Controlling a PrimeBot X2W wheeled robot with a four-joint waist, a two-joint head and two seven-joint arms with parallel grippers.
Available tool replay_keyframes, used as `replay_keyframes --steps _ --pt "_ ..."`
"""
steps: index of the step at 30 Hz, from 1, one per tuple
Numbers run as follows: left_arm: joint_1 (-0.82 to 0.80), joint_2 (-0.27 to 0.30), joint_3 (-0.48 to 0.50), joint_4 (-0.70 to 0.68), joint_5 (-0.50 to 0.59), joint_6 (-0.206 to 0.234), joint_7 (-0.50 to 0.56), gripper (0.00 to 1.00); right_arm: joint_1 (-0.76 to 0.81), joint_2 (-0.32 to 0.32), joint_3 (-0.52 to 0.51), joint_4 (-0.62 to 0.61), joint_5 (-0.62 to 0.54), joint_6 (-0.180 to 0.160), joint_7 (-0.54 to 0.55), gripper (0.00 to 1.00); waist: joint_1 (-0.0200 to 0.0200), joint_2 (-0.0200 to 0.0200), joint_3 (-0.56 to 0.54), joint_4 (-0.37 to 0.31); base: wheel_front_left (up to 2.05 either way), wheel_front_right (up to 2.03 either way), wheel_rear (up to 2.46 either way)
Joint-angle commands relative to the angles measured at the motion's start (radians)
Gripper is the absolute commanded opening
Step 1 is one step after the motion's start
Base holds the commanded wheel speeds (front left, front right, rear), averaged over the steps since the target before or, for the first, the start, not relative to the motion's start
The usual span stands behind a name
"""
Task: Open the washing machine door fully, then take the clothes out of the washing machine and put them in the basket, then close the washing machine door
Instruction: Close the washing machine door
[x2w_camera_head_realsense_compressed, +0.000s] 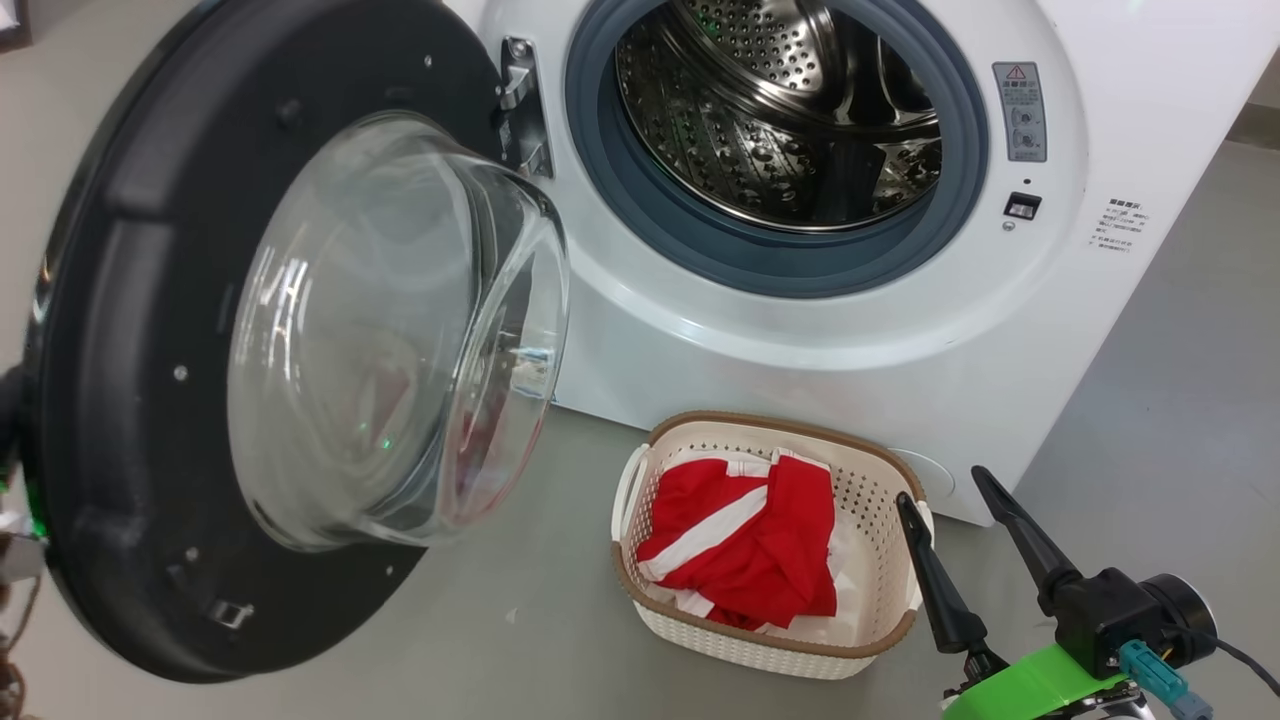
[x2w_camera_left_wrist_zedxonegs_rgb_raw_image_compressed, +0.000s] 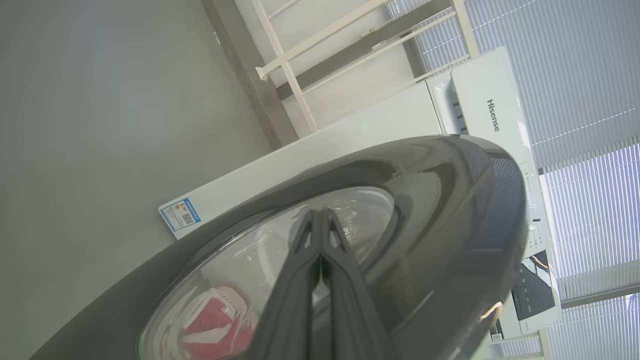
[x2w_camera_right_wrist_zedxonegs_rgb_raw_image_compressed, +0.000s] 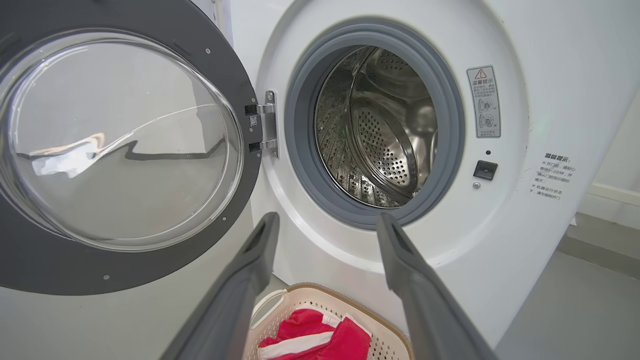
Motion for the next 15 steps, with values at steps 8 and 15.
replay_keyframes --steps 8,15 --pt "0.054 -0.081 0.021 -0.192 -0.074 0.081 0.036 0.0 -0.038 -0.003 0.018 -0.018 0.018 0.005 -0.013 1.0 0.0 0.0 0.008 -0.004 0.0 0.0 0.0" --pt "0.111 -0.119 -0.026 -0.315 -0.119 0.117 0.048 0.0 -0.044 -0.003 0.023 -0.012 0.027 0.005 -0.013 1.0 0.0 0.0 0.01 -0.007 0.0 0.0 0.0"
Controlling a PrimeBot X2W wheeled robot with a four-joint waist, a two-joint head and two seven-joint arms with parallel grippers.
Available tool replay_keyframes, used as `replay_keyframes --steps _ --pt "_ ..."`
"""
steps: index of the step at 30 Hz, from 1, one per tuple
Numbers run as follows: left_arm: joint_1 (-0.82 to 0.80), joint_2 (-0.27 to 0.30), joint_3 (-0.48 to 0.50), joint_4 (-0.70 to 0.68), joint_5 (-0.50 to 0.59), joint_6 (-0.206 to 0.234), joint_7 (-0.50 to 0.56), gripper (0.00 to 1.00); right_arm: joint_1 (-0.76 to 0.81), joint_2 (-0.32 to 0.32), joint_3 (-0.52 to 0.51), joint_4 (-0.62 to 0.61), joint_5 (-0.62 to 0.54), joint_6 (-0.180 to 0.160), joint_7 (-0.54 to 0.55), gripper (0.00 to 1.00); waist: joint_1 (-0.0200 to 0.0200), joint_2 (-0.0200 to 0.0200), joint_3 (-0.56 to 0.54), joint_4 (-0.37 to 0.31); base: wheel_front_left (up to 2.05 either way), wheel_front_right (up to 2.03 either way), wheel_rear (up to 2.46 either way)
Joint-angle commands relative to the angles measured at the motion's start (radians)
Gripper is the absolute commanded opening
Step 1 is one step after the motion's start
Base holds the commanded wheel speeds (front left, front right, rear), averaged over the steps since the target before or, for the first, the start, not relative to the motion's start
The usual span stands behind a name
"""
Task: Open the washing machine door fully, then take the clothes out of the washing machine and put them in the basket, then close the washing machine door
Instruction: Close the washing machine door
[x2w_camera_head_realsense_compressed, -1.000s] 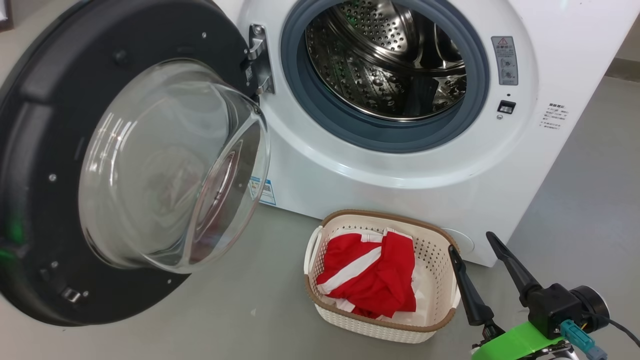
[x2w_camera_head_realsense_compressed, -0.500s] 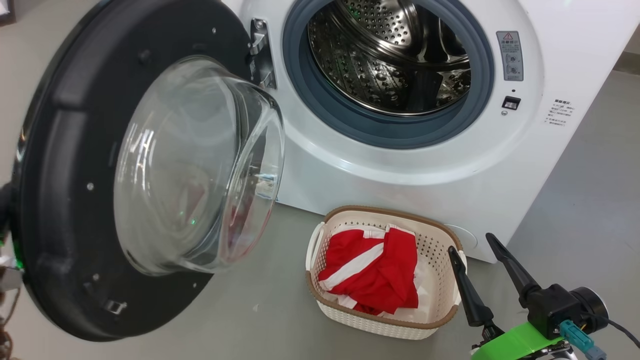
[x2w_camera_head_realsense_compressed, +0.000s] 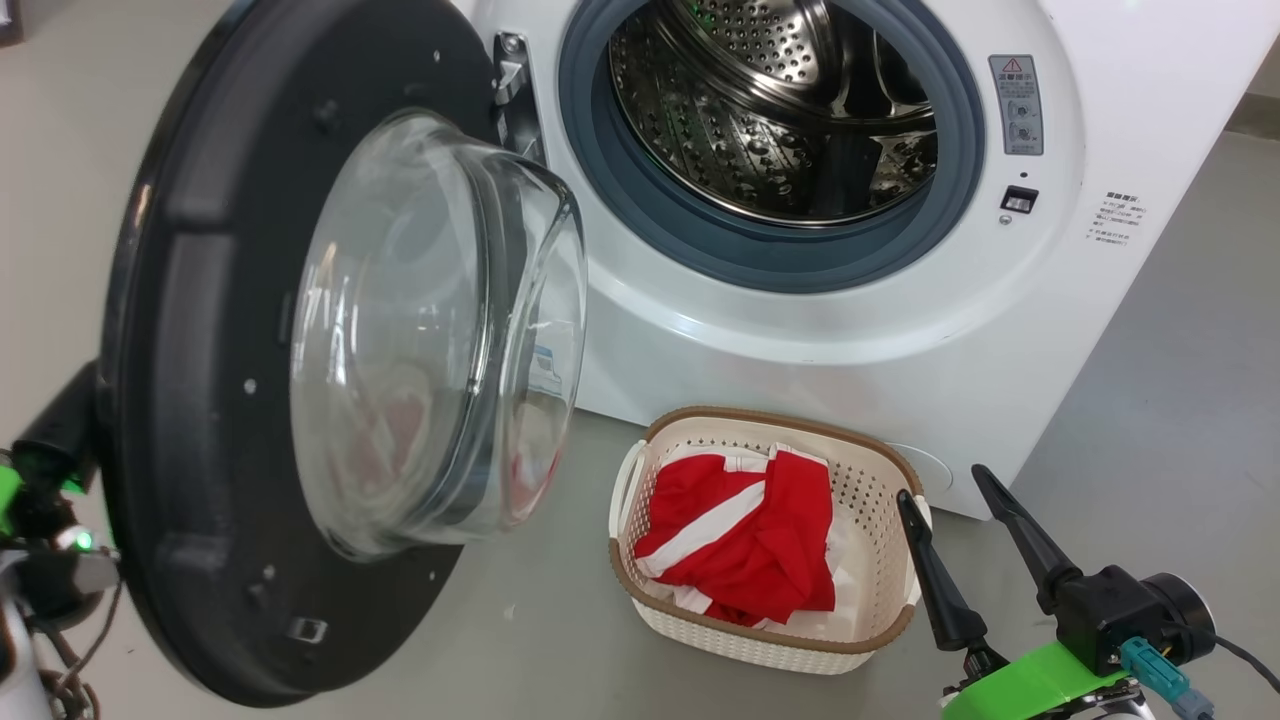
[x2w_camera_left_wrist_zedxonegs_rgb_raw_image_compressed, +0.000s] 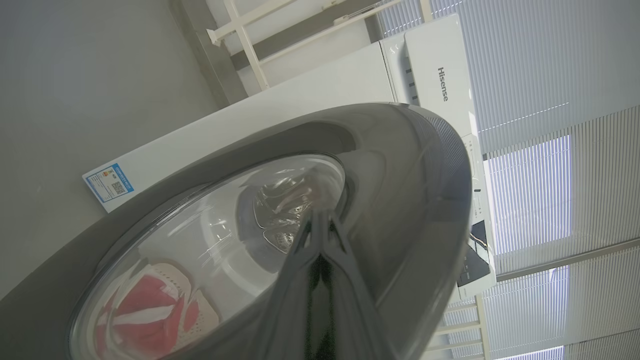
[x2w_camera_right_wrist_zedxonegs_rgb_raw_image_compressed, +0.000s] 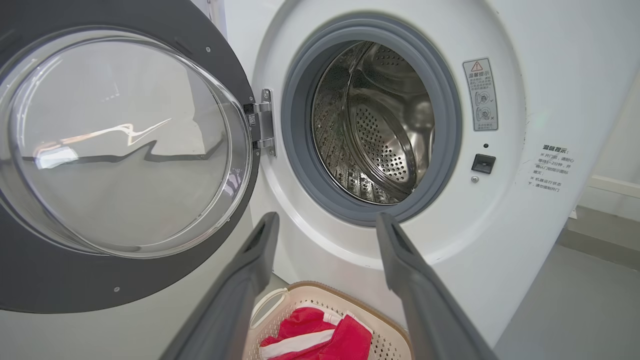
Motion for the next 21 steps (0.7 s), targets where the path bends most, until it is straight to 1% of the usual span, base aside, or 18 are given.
replay_keyframes --steps 1,3,7,21 --pt "0.019 0.015 -0.015 -0.06 -0.02 0.012 0.015 0.0 -0.04 -0.003 0.022 -0.021 0.015 0.005 -0.009 1.0 0.0 0.0 0.002 -0.001 0.0 0.0 0.0" --pt "0.037 0.012 -0.039 -0.093 -0.034 0.025 0.01 0.0 -0.041 -0.003 0.022 -0.023 0.016 0.005 -0.009 1.0 0.0 0.0 0.004 -0.003 0.0 0.0 0.0" --pt "0.07 0.01 -0.081 -0.138 -0.033 0.028 -0.009 0.0 -0.043 -0.003 0.024 -0.024 0.019 0.005 -0.009 1.0 0.0 0.0 0.008 -0.009 0.0 0.0 0.0" --pt "0.189 0.01 -0.278 -0.283 -0.176 0.081 -0.128 0.0 -0.035 -0.003 0.015 -0.026 0.034 0.005 -0.009 1.0 0.0 0.0 -0.001 -0.065 0.0 0.0 0.0"
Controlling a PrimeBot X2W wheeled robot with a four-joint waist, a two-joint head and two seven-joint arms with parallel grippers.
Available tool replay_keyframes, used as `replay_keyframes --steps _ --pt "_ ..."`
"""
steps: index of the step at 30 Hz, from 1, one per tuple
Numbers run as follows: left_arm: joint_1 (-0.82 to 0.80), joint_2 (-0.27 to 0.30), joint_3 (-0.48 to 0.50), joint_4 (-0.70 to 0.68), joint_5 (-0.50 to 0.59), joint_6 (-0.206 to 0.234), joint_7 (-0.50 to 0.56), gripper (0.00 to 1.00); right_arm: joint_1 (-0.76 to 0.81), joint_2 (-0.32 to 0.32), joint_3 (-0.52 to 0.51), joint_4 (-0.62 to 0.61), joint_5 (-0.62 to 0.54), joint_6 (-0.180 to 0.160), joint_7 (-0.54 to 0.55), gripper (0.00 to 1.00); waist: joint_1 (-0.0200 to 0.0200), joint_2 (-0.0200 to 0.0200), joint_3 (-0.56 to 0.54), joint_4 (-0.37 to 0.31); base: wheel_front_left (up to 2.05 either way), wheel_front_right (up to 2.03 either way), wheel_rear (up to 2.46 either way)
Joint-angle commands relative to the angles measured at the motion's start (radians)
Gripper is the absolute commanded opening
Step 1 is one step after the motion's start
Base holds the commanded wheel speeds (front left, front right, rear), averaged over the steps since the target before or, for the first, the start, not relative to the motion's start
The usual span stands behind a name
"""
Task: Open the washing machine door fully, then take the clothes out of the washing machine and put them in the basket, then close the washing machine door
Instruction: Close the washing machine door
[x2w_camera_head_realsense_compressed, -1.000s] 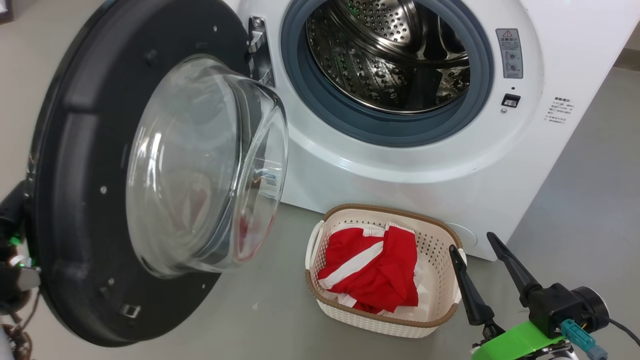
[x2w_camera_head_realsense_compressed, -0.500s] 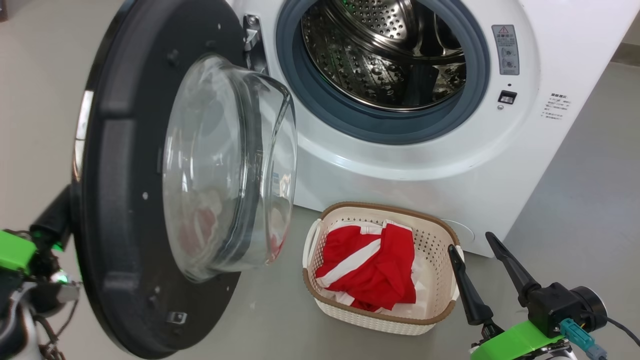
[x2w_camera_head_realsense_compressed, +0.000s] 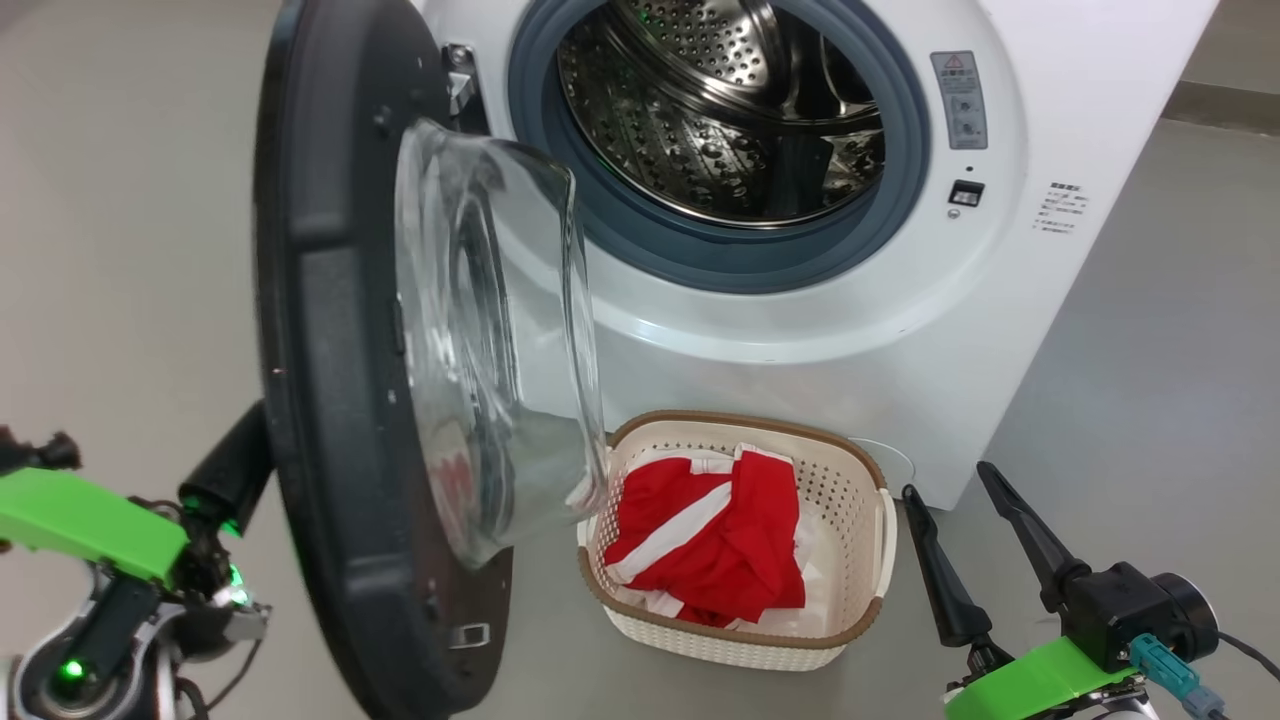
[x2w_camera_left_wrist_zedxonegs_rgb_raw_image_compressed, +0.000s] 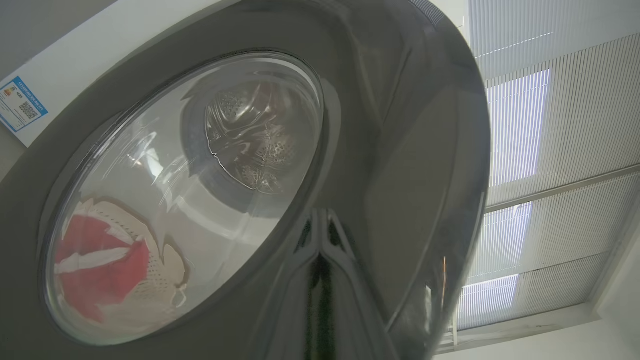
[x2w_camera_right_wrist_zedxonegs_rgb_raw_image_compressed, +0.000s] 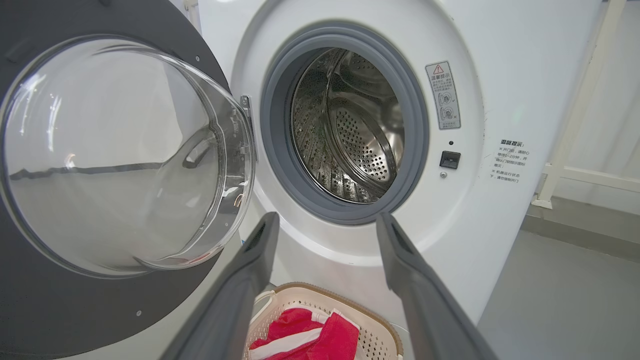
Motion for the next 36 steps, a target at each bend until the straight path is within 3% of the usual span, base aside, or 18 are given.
replay_keyframes --steps 1,19,36 --pt "-0.004 0.016 0.002 -0.043 -0.02 0.002 -0.001 0.0 -0.032 -0.003 0.019 -0.025 0.006 0.005 -0.009 1.0 0.0 -0.0001 0.0 -0.01 0.0 0.0 0.0" --pt "0.031 0.016 -0.126 -0.069 -0.11 -0.003 -0.098 0.0 -0.041 -0.003 0.024 -0.021 0.009 0.005 -0.009 1.0 0.0 -0.0001 0.019 -0.103 0.0 0.0 0.0" --pt "0.041 0.025 -0.128 -0.067 -0.086 -0.057 -0.157 0.0 -0.047 -0.003 0.019 -0.022 0.009 0.005 -0.009 1.0 0.0 -0.0001 0.028 -0.155 0.0 0.0 0.0"
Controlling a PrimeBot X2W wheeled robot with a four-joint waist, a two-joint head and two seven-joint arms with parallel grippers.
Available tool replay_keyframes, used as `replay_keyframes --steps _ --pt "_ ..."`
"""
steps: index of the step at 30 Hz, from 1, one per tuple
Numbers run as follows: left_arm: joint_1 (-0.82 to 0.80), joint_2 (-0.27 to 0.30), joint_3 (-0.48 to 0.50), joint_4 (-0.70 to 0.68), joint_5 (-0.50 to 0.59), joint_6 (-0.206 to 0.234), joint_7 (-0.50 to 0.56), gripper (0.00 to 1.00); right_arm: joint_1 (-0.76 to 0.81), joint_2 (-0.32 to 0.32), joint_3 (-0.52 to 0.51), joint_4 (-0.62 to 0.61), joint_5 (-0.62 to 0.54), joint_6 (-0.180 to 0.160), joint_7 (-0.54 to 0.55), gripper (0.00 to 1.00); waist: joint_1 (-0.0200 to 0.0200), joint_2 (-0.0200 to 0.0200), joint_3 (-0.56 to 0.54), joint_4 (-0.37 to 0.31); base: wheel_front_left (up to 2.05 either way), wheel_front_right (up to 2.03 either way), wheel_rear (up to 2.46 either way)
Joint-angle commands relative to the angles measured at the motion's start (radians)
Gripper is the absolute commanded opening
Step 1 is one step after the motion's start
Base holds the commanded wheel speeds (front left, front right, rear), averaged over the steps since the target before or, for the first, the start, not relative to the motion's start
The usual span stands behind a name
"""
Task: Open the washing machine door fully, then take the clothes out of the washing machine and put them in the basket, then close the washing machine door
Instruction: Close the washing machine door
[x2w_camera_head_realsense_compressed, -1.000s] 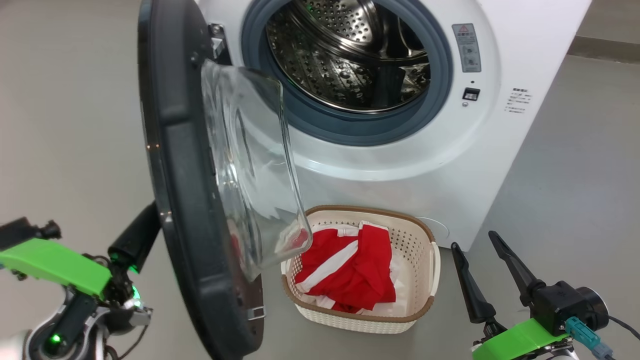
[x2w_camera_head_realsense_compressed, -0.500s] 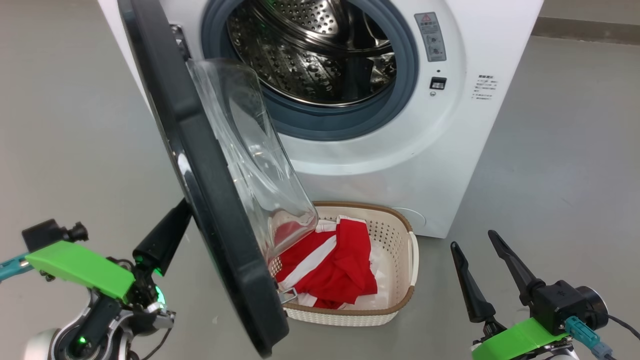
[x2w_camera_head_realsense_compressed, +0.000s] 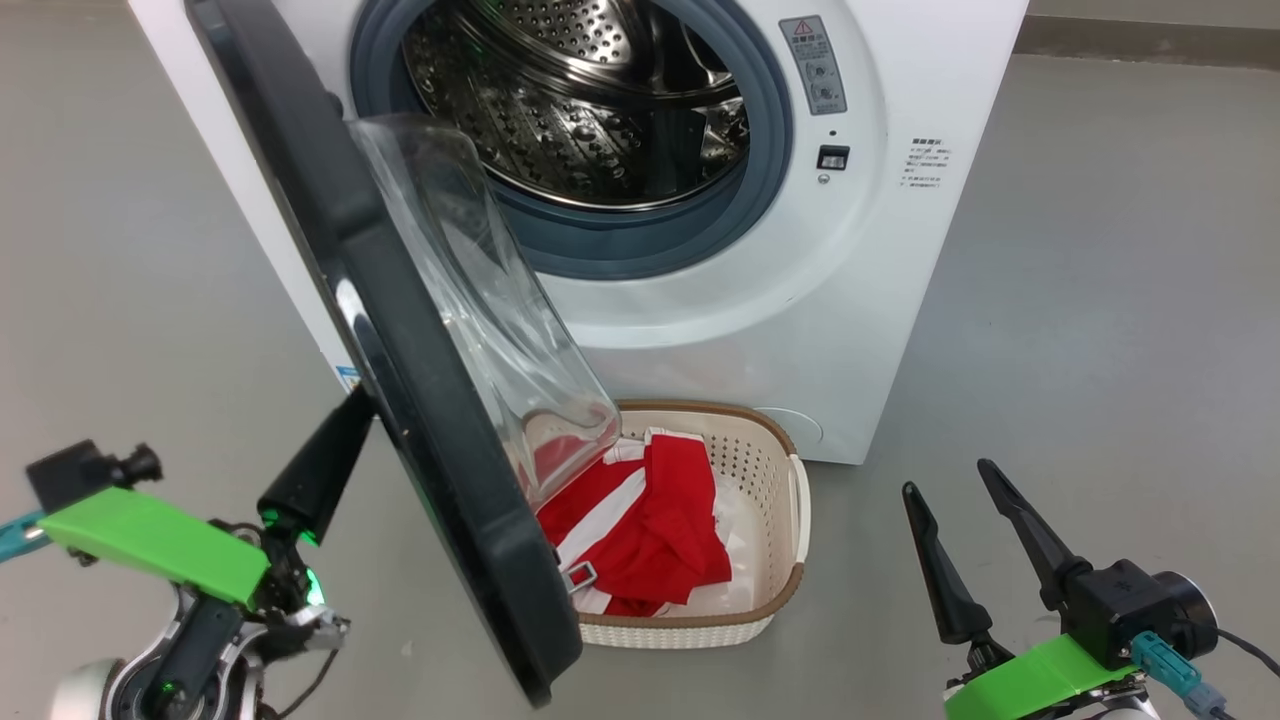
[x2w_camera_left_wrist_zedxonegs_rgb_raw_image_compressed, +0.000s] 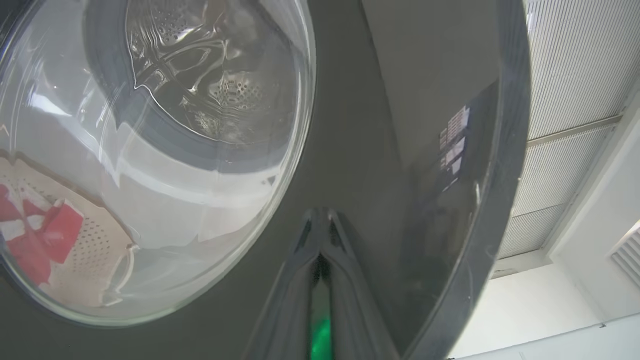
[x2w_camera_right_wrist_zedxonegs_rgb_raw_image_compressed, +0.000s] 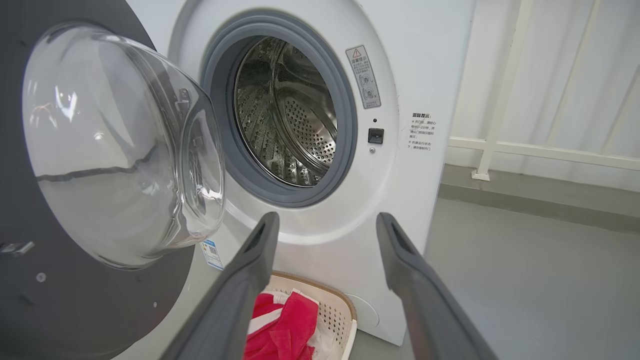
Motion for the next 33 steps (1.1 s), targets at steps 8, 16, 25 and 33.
replay_keyframes --steps 8,16,25,33 --pt "0.031 0.056 0.027 -0.072 0.16 -0.132 -0.119 0.0 -0.045 -0.003 0.005 -0.022 -0.004 0.005 -0.009 1.0 0.0 0.0 0.001 -0.006 0.0 0.0 0.0" --pt "0.082 0.098 0.041 -0.13 0.358 -0.243 -0.292 1.0 -0.038 -0.003 -0.028 -0.035 -0.014 0.005 -0.009 1.0 0.0 0.0 -0.003 -0.01 0.0 0.0 0.0" --pt "0.137 0.168 -0.011 -0.164 0.683 -0.279 -0.505 1.0 -0.032 -0.003 -0.065 -0.071 -0.035 0.005 -0.009 1.0 0.0 0.0 0.004 -0.014 0.0 0.0 0.0" --pt "0.211 0.187 -0.051 -0.151 0.863 -0.279 -0.629 1.0 -0.01 -0.003 -0.076 -0.082 -0.036 0.005 -0.009 1.0 0.0 0.0 -0.006 -0.016 0.0 0.0 0.0"
